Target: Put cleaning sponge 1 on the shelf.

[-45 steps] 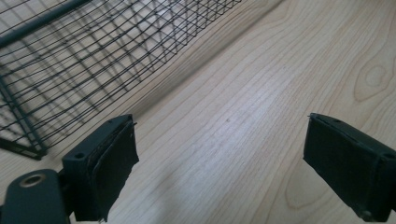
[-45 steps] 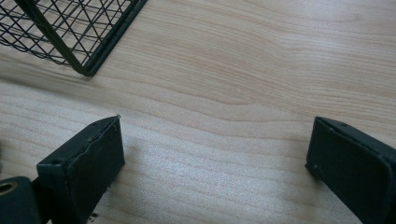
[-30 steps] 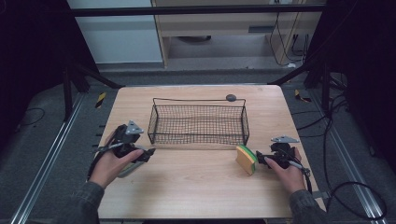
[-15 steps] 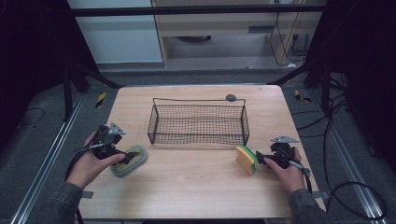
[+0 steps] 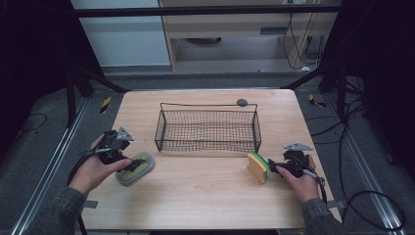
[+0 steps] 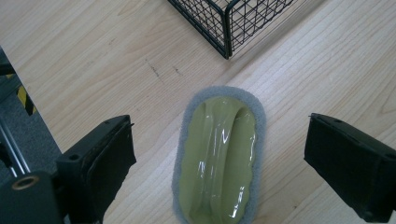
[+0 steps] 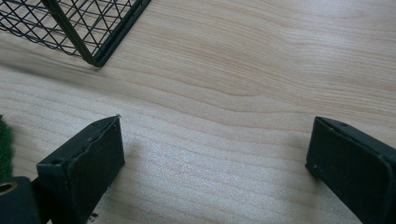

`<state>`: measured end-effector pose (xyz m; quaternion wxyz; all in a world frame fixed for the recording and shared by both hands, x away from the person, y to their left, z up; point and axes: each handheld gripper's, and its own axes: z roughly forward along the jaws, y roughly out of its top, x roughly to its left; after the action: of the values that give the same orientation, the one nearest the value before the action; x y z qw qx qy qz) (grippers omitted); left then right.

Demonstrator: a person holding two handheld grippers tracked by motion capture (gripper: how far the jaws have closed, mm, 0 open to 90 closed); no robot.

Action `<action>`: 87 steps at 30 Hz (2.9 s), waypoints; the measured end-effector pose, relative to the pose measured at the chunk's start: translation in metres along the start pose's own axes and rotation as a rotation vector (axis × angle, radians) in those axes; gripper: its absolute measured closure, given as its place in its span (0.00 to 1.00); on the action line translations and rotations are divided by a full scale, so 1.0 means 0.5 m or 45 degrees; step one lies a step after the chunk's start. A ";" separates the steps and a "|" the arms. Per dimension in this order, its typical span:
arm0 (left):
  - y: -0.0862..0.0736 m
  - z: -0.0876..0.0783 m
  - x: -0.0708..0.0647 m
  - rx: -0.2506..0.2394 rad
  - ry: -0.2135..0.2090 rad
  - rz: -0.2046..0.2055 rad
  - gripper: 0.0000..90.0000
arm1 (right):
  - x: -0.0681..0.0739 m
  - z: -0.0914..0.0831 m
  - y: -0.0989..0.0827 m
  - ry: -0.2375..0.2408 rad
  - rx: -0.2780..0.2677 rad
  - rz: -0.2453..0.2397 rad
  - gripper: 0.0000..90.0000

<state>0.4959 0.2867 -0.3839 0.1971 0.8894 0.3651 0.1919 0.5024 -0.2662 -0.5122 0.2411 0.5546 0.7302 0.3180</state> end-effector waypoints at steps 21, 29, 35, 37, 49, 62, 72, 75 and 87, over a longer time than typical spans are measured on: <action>-0.002 -0.023 0.007 -0.055 -0.002 -0.038 0.07 | 0.003 -0.002 -0.002 0.014 0.004 -0.017 0.05; -0.007 -0.018 0.020 -0.013 -0.059 -0.027 0.15 | 0.003 -0.002 -0.002 0.014 0.003 -0.017 0.05; -0.007 -0.008 0.015 0.040 -0.117 0.028 0.26 | 0.003 -0.002 -0.002 0.014 0.004 -0.018 0.05; -0.007 0.000 0.013 0.064 -0.131 0.057 0.29 | 0.003 -0.002 -0.002 0.015 0.002 -0.019 0.05; -0.007 0.059 0.020 0.263 -0.147 0.156 0.41 | 0.002 -0.002 -0.002 0.018 0.003 -0.021 0.05; -0.001 0.093 0.030 0.322 -0.177 0.178 0.55 | 0.002 -0.002 -0.002 0.022 0.002 -0.026 0.05; -0.009 0.103 0.043 0.340 -0.200 0.169 0.65 | 0.002 -0.002 -0.002 0.023 0.003 -0.026 0.05; -0.013 0.108 0.045 0.353 -0.204 0.168 0.66 | 0.002 -0.002 -0.002 0.023 0.003 -0.025 0.05; -0.005 0.072 0.036 0.266 -0.188 0.200 0.79 | 0.001 -0.002 -0.002 0.025 0.003 -0.027 0.05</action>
<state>0.5237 0.2937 -0.4122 0.1141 0.9427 0.2967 0.1016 0.5006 -0.2660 -0.5123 0.2365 0.5441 0.7387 0.3199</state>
